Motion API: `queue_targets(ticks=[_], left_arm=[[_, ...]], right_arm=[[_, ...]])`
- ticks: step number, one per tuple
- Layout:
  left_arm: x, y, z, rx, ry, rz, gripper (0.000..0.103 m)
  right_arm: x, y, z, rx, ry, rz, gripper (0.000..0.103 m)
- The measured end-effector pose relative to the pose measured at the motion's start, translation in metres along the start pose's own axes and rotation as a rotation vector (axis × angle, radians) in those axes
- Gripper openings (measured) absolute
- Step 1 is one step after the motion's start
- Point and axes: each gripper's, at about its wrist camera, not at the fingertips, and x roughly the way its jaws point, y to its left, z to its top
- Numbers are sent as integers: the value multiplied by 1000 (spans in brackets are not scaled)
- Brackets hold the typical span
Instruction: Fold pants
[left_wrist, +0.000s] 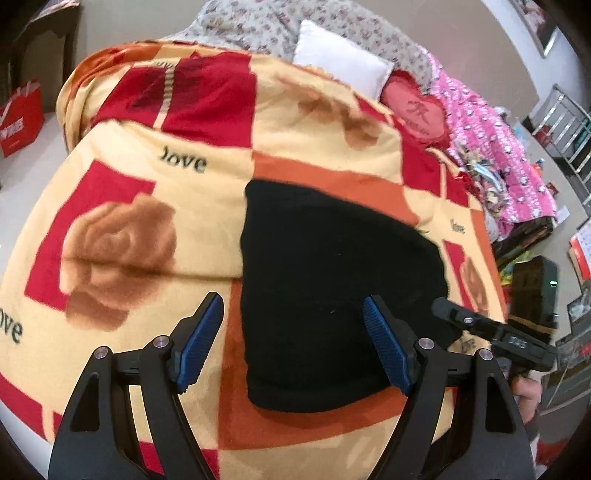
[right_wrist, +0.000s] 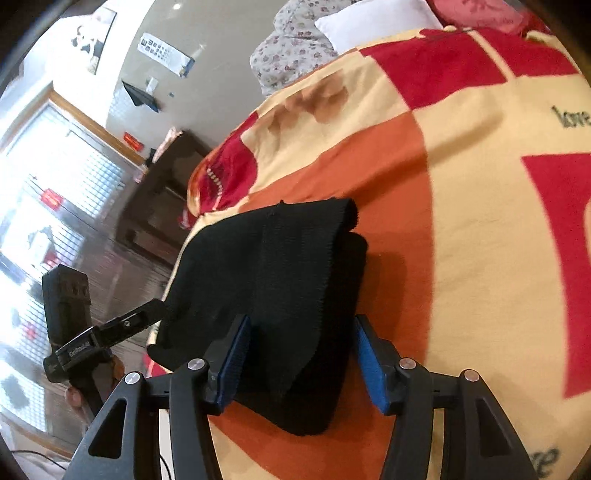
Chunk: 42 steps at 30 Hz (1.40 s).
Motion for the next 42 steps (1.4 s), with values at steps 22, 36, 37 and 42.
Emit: queue_targets(ticks=[22, 36, 37, 42], left_arm=[[43, -13, 1, 14, 50, -14, 82], [28, -31, 51, 38, -44, -27, 75], [28, -33, 57, 44, -51, -26, 75], [43, -35, 81, 51, -56, -24, 75]], right_arm=[[15, 26, -2, -152, -48, -52, 60], [-2, 56, 51, -257, -140, -58, 50], [-3, 55, 57, -259, -148, -64, 50], [3, 54, 86, -278, -162, -105, 50]])
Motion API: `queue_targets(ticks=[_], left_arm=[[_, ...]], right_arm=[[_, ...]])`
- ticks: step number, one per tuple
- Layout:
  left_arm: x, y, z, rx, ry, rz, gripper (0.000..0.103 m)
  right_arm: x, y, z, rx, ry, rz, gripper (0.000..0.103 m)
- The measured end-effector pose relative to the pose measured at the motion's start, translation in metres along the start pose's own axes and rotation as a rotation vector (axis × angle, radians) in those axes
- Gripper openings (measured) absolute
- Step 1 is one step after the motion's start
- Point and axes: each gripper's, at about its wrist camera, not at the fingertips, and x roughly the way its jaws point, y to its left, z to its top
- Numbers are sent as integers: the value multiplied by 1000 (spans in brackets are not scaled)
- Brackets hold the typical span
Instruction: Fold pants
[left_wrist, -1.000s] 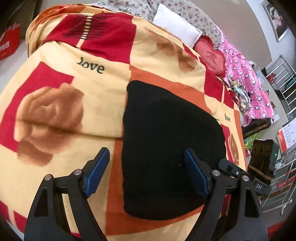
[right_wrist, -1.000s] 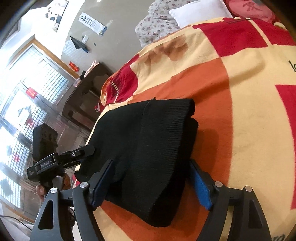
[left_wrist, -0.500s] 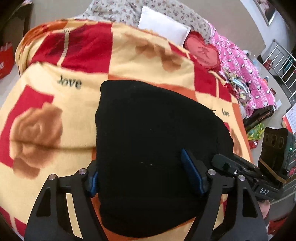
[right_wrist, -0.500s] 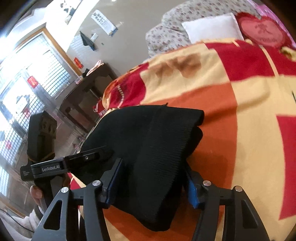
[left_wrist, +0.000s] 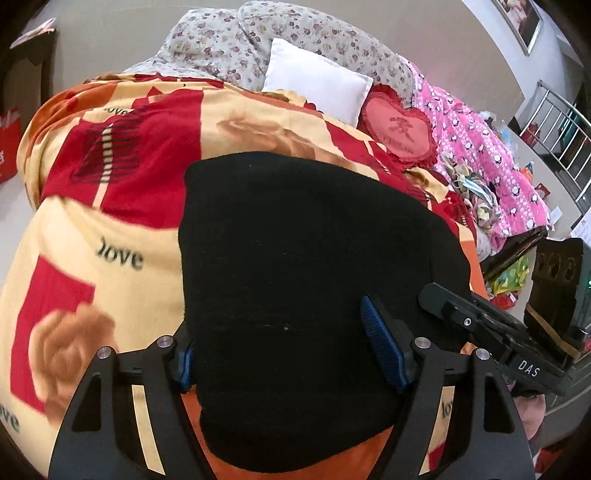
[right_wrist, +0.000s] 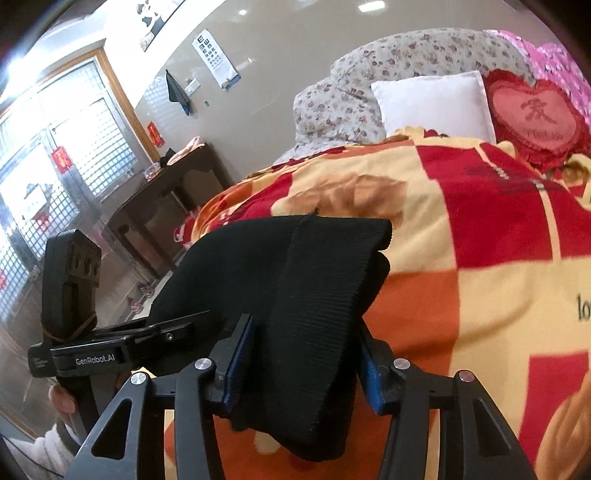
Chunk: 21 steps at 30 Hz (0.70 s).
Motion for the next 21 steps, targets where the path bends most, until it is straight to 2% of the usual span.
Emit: queue_targets(ticks=[5, 7, 8, 10, 12, 14, 17, 21], left_arm=[[46, 15, 15, -37, 79, 14, 76], [67, 23, 17, -44, 111, 81, 76], [75, 27, 17, -53, 122, 83, 78], [75, 32, 19, -74, 135, 60, 79], [66, 31, 21, -69, 135, 73, 79], [55, 26, 22, -45, 108, 133, 79], [37, 13, 21, 4, 44, 204, 79], [41, 4, 11, 54, 41, 311, 79]], right_arm=[[30, -19, 9, 9, 38, -65, 50], [57, -37, 9, 15, 94, -157, 50], [67, -44, 9, 17, 122, -185, 50], [67, -53, 9, 50, 117, -146, 50], [53, -51, 12, 45, 114, -180, 50], [36, -40, 16, -8, 77, -232, 50], [17, -17, 21, -83, 44, -222, 50], [28, 6, 15, -179, 80, -249, 50]])
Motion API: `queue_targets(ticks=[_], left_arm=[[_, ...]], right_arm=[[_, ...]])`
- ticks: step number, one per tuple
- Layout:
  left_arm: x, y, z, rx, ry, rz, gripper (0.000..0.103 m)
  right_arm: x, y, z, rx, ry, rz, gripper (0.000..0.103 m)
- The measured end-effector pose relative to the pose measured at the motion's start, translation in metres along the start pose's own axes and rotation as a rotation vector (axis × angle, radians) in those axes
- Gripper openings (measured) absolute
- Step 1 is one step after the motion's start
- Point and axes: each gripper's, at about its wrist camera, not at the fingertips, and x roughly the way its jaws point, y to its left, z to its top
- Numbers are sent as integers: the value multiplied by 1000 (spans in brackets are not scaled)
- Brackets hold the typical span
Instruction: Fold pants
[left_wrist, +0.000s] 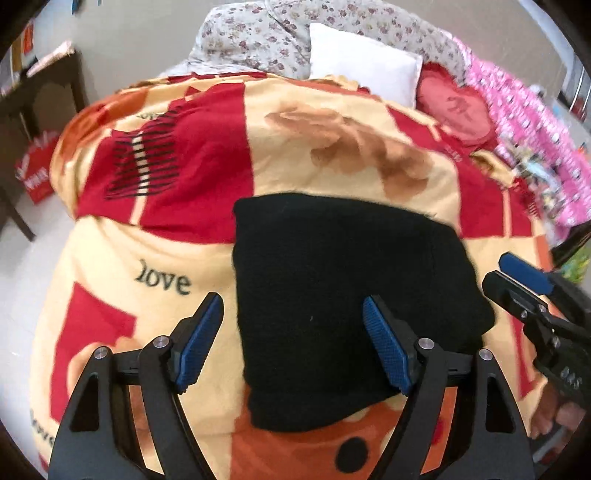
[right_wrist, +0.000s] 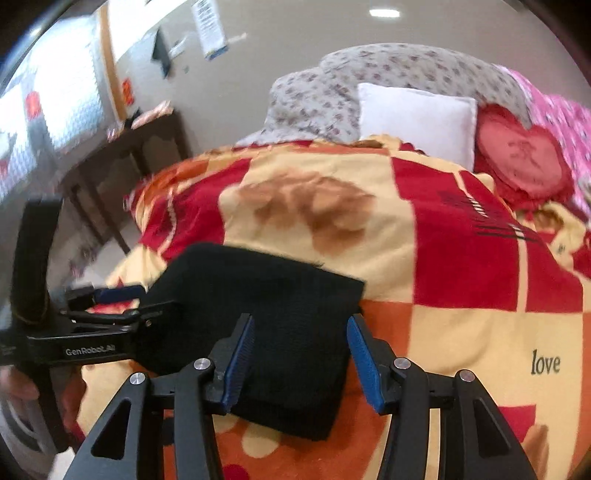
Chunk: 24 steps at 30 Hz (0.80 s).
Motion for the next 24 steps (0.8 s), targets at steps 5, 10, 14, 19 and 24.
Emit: queue_targets(ticks=[5, 10, 14, 19, 24], left_arm=[[13, -3, -18, 3, -10, 20, 79], [13, -7, -22, -8, -33, 27, 79], [5, -6, -24, -1, -46, 36, 79], [-12, -6, -29, 0, -73, 68, 79], [-28, -7, -38, 4, -107, 100, 79]], right_arm=[[23, 12, -33, -26, 69, -85, 50], [20, 6, -37, -2, 43, -71, 50], [9, 2, -34, 54, 29, -47, 50], [-8, 1, -32, 121, -9, -27, 50], [-18, 5, -34, 137, -17, -20, 50]])
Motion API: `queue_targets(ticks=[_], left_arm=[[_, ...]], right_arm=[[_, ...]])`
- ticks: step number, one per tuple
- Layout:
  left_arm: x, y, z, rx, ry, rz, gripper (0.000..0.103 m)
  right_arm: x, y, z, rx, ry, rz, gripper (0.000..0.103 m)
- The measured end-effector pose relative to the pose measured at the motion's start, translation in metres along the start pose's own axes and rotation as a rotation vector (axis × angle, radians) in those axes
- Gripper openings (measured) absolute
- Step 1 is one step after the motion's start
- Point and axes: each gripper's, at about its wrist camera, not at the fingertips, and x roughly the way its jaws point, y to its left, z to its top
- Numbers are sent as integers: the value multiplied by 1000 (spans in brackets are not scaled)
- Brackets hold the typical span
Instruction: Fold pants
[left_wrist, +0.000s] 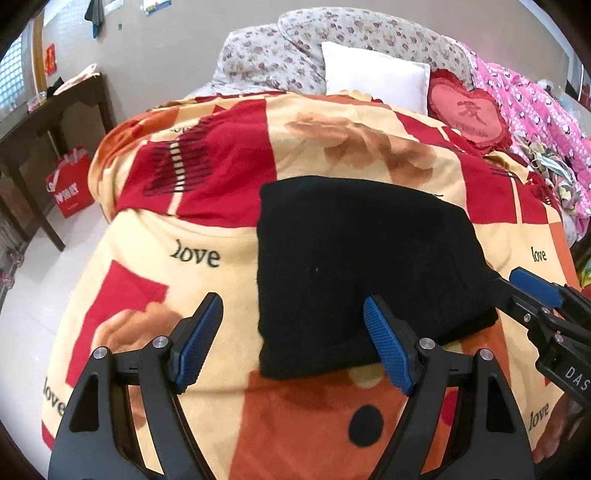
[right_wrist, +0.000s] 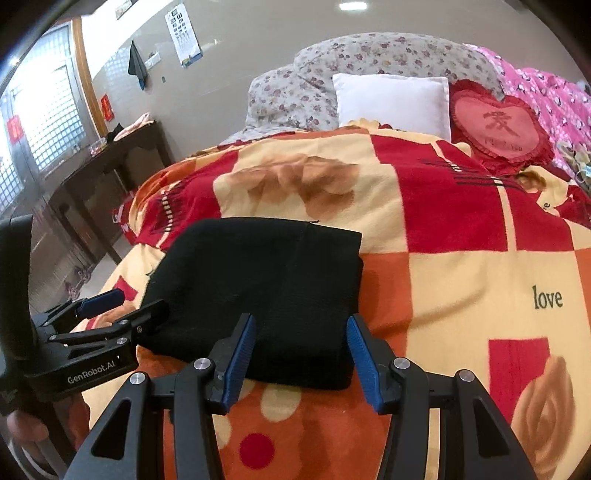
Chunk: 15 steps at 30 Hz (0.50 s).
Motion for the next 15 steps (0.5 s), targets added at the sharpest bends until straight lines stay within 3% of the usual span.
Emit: queue_targets(ticks=[15], left_arm=[[-39, -6, -16, 4, -72, 51, 79]], right_arm=[[-21, 21, -9, -21, -27, -17, 50]])
